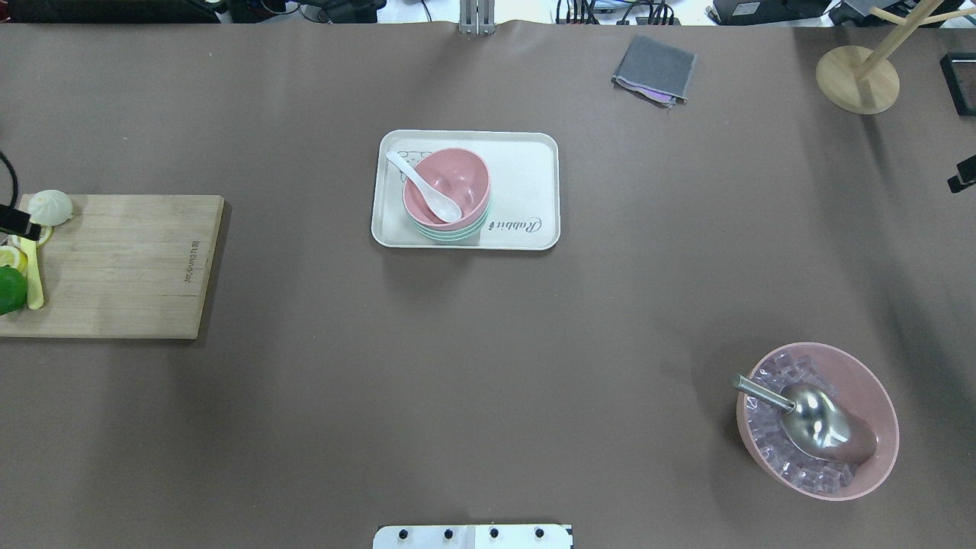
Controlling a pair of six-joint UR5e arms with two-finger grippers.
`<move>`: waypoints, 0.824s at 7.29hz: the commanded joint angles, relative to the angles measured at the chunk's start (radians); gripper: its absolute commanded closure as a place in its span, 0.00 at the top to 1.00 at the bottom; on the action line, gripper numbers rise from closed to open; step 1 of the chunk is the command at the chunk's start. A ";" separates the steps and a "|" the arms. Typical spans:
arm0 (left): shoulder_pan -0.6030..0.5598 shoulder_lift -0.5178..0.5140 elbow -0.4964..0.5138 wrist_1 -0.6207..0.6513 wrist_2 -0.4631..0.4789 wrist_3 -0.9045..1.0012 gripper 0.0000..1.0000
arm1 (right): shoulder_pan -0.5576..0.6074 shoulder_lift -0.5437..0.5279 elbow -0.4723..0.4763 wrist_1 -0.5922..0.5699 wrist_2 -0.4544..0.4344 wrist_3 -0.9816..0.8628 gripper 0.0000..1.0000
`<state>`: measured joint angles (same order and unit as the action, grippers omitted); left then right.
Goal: Stack pink bowl on green and place spoon
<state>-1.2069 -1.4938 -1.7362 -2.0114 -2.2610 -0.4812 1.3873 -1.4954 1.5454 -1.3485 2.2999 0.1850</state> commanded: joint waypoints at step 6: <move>-0.213 0.003 0.011 0.282 -0.204 0.197 0.98 | 0.059 -0.011 -0.062 0.011 0.116 -0.110 1.00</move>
<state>-1.3881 -1.4820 -1.6692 -1.8577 -2.4520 -0.3026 1.4470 -1.5038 1.4833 -1.3377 2.4166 0.0753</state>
